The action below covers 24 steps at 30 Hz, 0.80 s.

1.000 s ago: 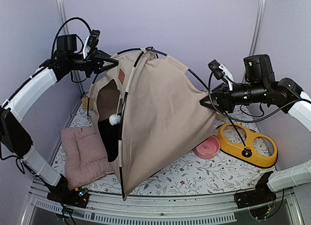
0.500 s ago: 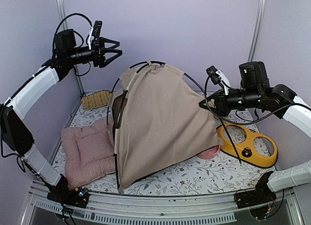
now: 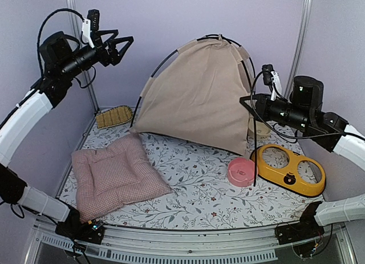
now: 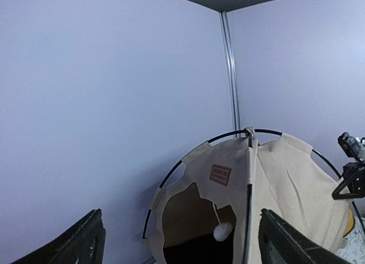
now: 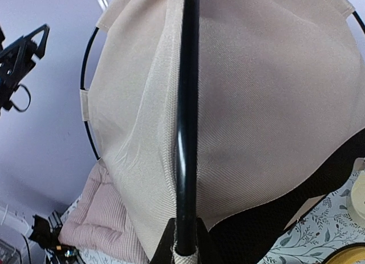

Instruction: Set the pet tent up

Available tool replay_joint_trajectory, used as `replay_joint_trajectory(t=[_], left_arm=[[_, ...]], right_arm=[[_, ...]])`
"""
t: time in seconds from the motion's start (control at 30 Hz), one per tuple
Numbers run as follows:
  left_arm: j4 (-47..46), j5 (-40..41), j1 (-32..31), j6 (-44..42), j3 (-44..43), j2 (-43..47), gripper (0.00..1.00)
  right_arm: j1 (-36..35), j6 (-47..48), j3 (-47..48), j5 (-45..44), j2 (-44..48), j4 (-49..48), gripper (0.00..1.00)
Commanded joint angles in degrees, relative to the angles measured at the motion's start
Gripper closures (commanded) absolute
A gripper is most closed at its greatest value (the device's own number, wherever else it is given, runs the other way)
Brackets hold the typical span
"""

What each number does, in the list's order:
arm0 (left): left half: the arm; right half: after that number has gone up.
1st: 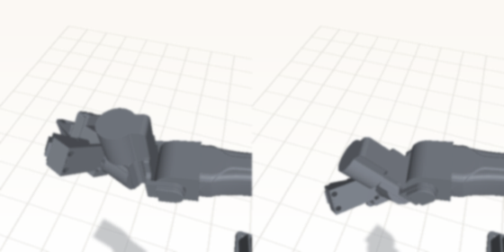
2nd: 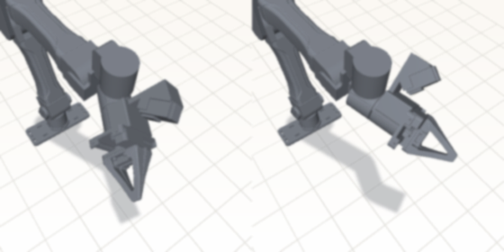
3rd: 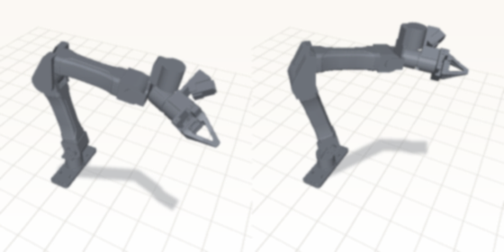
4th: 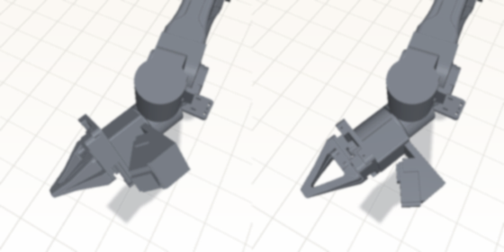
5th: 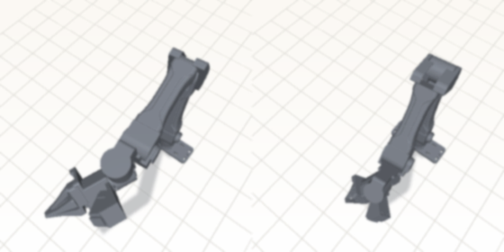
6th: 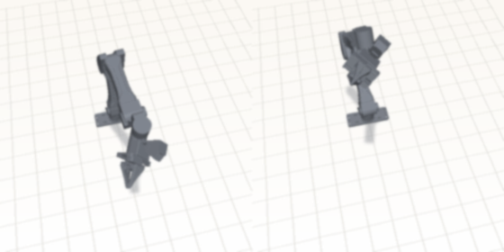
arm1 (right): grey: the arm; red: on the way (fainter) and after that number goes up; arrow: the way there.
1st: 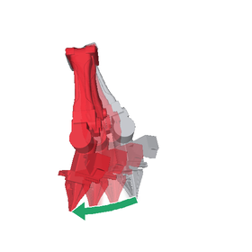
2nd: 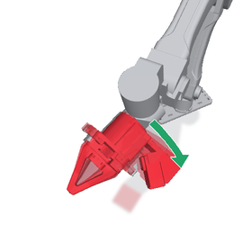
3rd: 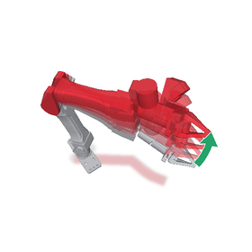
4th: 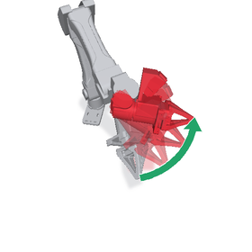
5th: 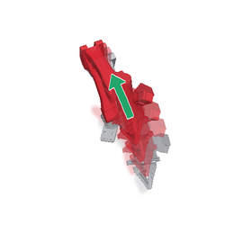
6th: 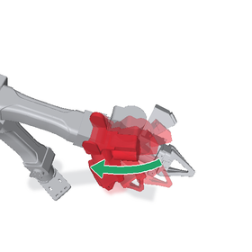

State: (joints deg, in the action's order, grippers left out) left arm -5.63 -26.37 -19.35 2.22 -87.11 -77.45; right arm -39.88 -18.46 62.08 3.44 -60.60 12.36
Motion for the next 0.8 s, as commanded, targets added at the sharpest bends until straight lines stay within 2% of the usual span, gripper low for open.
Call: replay_joint_trajectory(t=[0.0,0.07,0.3,0.37,0.43,0.53,0.63,0.77], left_arm=[[-3.77,8.61,-1.51,5.28,7.03,3.86,0.07],[-4.54,10.29,-2.13,7.63,10.91,6.05,0.07],[-4.97,15.02,-5.44,14.07,26.31,12.84,0.08],[-4.03,17.13,-6.56,15.27,30.40,14.94,0.09],[-3.05,19.27,-7.38,17.26,34.44,17.05,0.09],[-3.77,20.36,-8.20,20.25,41.44,20.21,0.09],[-5.68,20.09,-9.00,23.07,48.12,21.53,0.11],[-7.99,20.68,-11.05,24.84,52.64,20.96,0.12]], right_arm=[[-4.27,-5.71,-1.10,-9.94,-4.00,-17.28,1.00],[-7.13,-7.28,-0.30,-14.46,-9.80,-20.89,1.00],[-10.80,-12.60,9.98,-20.12,-31.20,-26.19,1.00],[-10.80,-13.31,13.99,-18.32,-36.01,-25.36,0.89],[-10.82,-13.37,17.75,-14.74,-38.80,-23.25,0.71],[-10.97,-13.25,17.56,-10.97,-39.03,-21.31,0.49],[-11.06,-12.84,15.08,-8.56,-36.87,-17.47,0.33],[-11.58,-12.33,10.71,-6.14,-32.24,-12.15,0.19]])
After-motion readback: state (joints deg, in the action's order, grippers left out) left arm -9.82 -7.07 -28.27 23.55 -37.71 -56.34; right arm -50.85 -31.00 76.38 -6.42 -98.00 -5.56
